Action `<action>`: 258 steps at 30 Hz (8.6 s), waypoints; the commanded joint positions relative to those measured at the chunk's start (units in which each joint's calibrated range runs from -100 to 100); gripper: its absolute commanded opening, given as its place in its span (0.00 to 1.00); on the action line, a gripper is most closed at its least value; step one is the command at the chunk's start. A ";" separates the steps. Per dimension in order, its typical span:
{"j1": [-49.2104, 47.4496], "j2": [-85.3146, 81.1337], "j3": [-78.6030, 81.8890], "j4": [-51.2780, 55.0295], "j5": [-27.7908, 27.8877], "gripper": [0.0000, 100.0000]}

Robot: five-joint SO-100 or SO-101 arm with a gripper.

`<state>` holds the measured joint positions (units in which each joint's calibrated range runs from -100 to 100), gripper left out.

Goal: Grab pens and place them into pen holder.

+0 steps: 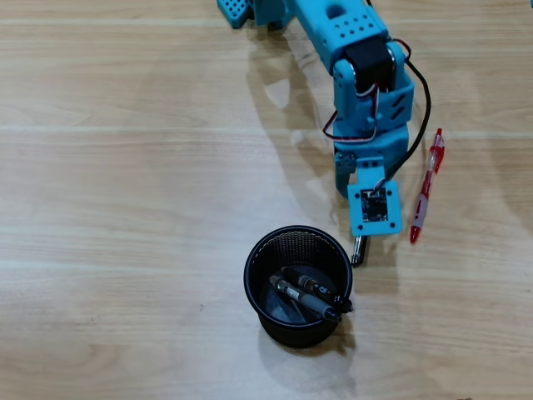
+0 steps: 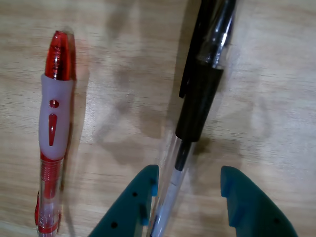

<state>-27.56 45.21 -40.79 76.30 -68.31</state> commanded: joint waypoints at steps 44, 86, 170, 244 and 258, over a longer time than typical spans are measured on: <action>2.28 -49.37 38.94 -0.40 0.82 0.02; 8.18 -63.98 62.47 -73.41 23.18 0.02; 4.82 -75.91 67.42 -42.76 22.01 0.02; -12.61 -3.17 -6.75 -3.68 -4.61 0.02; -9.89 -0.48 -7.47 -1.70 -4.46 0.02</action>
<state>-38.20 45.38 -45.41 74.31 -72.57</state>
